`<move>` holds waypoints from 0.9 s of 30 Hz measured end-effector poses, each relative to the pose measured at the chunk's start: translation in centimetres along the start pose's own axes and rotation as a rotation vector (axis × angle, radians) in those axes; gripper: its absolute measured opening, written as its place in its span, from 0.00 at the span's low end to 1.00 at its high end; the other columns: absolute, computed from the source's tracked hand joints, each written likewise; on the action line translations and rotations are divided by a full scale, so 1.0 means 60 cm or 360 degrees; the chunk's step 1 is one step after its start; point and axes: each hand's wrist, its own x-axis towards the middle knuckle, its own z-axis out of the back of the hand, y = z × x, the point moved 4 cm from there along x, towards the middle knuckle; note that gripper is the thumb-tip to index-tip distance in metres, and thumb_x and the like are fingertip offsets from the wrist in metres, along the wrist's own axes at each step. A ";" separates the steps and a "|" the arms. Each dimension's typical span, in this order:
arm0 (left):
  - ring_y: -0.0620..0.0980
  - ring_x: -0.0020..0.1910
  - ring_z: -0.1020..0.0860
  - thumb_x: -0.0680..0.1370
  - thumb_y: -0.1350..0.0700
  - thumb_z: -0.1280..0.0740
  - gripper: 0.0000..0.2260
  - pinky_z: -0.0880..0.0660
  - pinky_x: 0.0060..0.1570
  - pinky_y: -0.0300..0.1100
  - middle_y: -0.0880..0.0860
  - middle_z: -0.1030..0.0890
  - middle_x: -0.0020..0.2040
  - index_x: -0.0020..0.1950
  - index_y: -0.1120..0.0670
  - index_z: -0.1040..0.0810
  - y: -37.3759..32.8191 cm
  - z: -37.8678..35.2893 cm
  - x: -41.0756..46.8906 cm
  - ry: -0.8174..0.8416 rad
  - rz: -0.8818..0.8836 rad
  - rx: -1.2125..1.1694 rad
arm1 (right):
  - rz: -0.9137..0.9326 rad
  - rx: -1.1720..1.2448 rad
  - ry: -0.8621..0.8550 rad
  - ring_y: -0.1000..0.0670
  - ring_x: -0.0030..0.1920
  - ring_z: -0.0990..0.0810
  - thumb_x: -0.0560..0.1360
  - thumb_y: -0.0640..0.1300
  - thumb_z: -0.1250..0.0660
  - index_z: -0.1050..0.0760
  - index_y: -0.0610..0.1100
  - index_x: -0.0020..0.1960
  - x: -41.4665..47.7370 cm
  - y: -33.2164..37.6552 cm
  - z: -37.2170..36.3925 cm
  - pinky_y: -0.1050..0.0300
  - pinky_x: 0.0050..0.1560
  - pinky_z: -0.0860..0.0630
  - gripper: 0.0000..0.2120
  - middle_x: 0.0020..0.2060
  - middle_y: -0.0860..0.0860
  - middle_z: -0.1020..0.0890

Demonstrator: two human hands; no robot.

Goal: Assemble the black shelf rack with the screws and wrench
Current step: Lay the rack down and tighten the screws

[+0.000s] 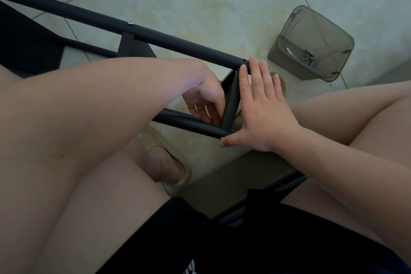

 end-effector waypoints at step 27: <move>0.43 0.32 0.24 0.78 0.60 0.31 0.07 0.30 0.32 0.34 0.49 0.17 0.38 0.42 0.53 0.16 0.002 -0.007 0.003 0.0065 0.0013 -0.0065 | -0.0001 -0.0005 0.0020 0.40 0.78 0.74 0.58 0.80 0.31 0.74 0.39 0.79 -0.001 0.001 0.002 0.40 0.79 0.65 0.75 0.77 0.41 0.73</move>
